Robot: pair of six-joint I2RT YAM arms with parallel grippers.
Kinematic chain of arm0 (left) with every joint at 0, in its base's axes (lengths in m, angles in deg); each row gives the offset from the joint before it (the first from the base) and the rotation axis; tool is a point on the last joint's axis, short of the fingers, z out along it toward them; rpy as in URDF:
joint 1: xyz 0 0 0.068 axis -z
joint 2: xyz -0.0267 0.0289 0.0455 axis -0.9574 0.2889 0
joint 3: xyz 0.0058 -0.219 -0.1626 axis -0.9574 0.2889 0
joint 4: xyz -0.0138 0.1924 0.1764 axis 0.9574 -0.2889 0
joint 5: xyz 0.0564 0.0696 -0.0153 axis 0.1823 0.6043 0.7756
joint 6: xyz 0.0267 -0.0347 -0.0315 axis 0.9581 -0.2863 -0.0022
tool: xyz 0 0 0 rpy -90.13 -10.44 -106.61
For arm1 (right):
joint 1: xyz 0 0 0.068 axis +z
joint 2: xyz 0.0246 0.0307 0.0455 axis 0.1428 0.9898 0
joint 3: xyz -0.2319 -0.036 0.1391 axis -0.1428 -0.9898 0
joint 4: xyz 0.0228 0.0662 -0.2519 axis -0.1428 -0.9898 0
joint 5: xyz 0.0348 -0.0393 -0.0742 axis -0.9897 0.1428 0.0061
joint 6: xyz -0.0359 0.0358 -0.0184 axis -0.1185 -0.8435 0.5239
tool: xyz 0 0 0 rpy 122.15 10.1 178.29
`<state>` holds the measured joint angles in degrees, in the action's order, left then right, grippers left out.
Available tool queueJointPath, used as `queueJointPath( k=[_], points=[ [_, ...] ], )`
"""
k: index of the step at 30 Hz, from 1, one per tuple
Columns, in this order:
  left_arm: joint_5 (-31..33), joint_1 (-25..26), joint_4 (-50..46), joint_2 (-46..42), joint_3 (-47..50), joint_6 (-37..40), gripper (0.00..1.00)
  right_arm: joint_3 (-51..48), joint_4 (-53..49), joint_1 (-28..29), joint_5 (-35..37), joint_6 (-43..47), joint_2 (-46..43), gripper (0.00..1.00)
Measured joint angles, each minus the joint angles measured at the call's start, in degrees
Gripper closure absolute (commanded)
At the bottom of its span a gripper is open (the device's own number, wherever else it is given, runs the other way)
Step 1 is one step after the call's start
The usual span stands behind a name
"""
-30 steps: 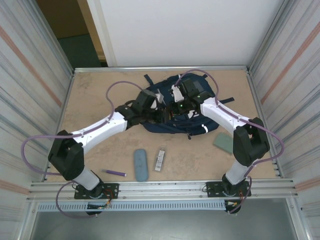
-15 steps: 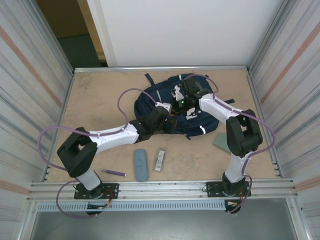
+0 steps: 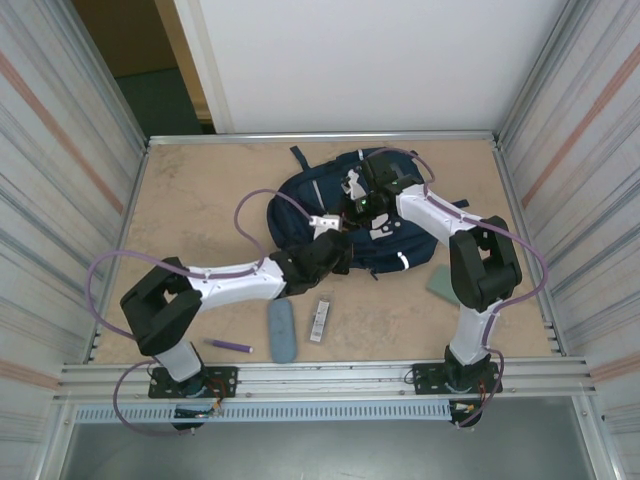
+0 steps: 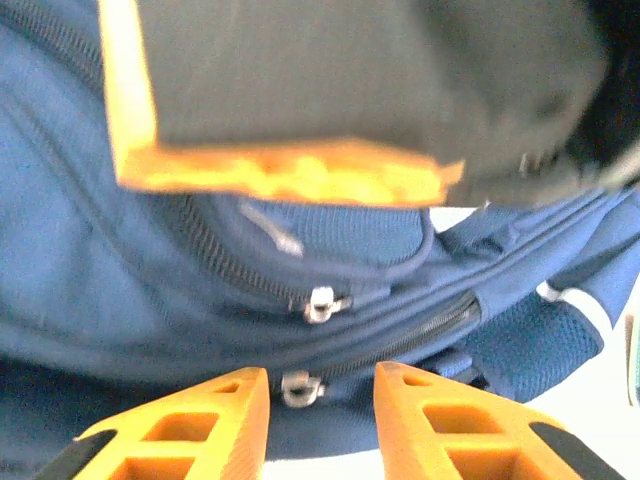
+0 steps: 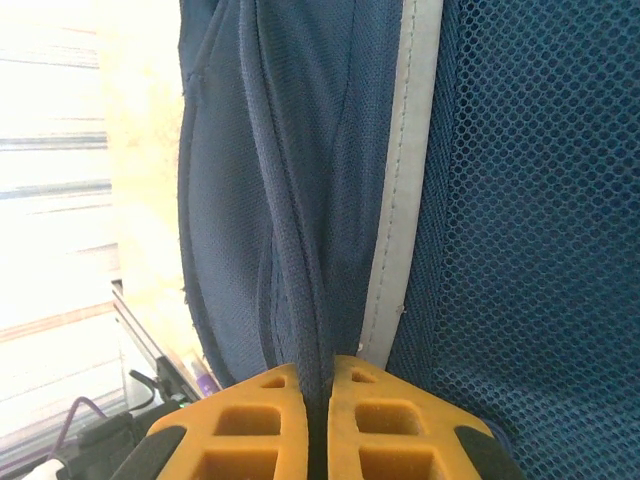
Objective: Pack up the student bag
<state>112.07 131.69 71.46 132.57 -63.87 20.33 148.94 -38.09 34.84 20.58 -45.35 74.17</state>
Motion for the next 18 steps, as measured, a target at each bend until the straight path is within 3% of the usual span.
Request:
queueJointPath(
  k=[3, 8, 14, 18],
  points=[
    [-1.1, 1.5, 0.8, -2.3, 4.6, -1.3, 0.80, 0.9, -0.8, 0.0, 0.0, 0.0, 0.1, 1.00],
    [-5.0, 0.9, 1.6, -6.0, 8.3, -2.1, 0.66, 2.5, -1.7, 0.1, 0.0, 0.0, 0.3, 1.00],
    [-9.4, -2.5, 2.4, -6.3, 8.0, -2.3, 0.64, 3.5, -2.5, 0.9, 0.5, 0.0, 0.8, 1.00],
    [-10.3, -4.5, -2.1, -4.2, 3.8, -2.6, 0.59, 3.9, -2.9, 2.3, 0.9, 0.0, 0.8, 0.99]
  ],
)
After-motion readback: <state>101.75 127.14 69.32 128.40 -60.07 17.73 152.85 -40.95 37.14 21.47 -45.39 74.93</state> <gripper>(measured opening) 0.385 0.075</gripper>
